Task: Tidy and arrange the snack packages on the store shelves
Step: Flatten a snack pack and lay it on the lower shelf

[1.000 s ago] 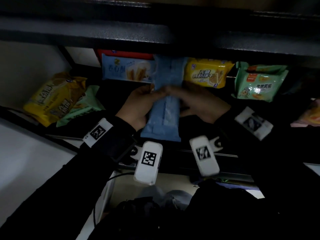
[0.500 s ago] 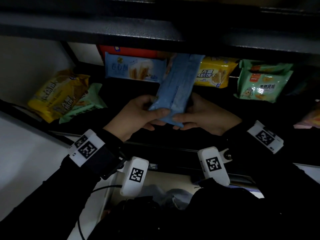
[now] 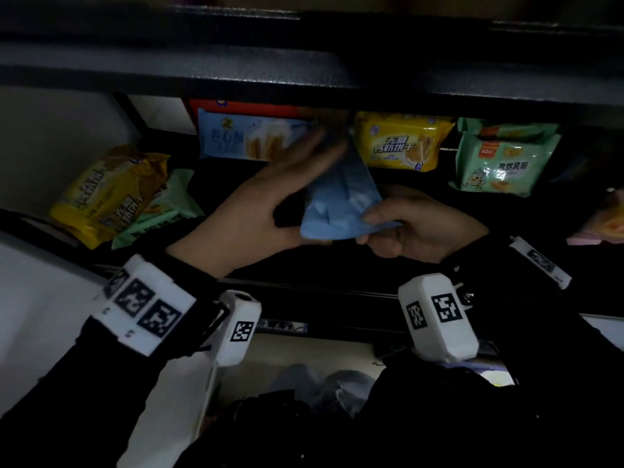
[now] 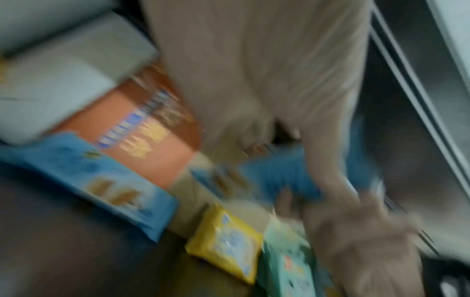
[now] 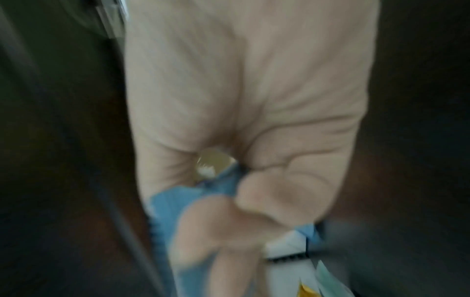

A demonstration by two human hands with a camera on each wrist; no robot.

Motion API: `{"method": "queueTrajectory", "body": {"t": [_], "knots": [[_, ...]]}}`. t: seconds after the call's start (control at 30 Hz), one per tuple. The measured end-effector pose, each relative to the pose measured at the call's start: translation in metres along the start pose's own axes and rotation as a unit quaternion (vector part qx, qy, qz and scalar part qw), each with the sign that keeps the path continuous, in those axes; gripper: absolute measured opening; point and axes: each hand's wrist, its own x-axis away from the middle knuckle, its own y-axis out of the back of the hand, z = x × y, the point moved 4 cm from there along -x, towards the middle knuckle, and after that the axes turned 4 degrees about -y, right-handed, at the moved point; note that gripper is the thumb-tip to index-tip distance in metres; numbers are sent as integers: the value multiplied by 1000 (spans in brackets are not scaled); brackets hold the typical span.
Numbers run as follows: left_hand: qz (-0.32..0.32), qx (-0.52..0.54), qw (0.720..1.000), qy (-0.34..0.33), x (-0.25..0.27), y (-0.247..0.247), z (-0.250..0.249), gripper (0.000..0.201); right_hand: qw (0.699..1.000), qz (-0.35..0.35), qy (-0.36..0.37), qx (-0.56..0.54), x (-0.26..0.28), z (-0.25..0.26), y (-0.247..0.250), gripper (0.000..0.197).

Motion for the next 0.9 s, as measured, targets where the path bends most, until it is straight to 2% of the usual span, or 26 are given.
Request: {"method": "queueTrajectory", "body": {"t": [0.03, 0.07, 0.1, 0.13, 0.17, 0.23, 0.27, 0.3, 0.37, 0.43, 0.53, 0.63, 0.7, 0.8, 0.9], "knots": [[-33, 3, 999, -22, -5, -1, -4, 66, 1000, 16, -3, 5, 0, 1, -3, 26], [-77, 16, 997, -23, -9, 0, -6, 52, 1000, 21, -9, 14, -1, 3, -2, 40], [-130, 42, 991, -2, -11, 1, -4, 44, 1000, 7, -13, 27, -2, 7, 0, 54], [-186, 93, 977, 40, -11, 3, 0, 37, 998, -37, -11, 49, -3, 10, 6, 63], [-244, 180, 949, 89, -9, 4, 6, 30, 993, -99, 1, 71, -3, 14, 13, 62], [-314, 383, 852, 170, -5, -1, 19, 18, 965, -222, 57, 124, -1, 16, 26, 50], [-320, 446, 811, 204, -4, -7, 26, 16, 955, -241, 80, 153, -1, 15, 27, 43], [-312, 478, 786, 238, -3, -14, 31, 18, 951, -235, 86, 179, -2, 13, 25, 37], [-281, 510, 758, 295, 0, -28, 37, 27, 953, -204, 54, 216, -5, 3, 18, 22], [-268, 535, 733, 323, 2, -36, 42, 30, 948, -207, 29, 241, -6, -4, 18, 13], [-304, 565, 687, 342, 6, -34, 53, 28, 945, -220, 21, 241, -6, -12, 20, 18], [-307, 580, 656, 372, 8, -32, 60, 29, 944, -219, 15, 245, -9, -18, 23, 24], [-299, 592, 640, 389, 8, -32, 61, 26, 949, -216, 15, 227, -11, -20, 27, 20], [-303, 603, 630, 383, 8, -31, 61, 25, 962, -193, 28, 189, -12, -23, 32, 16], [-309, 624, 614, 371, 8, -34, 60, 37, 966, -187, 31, 178, -14, -22, 35, 17]]}}
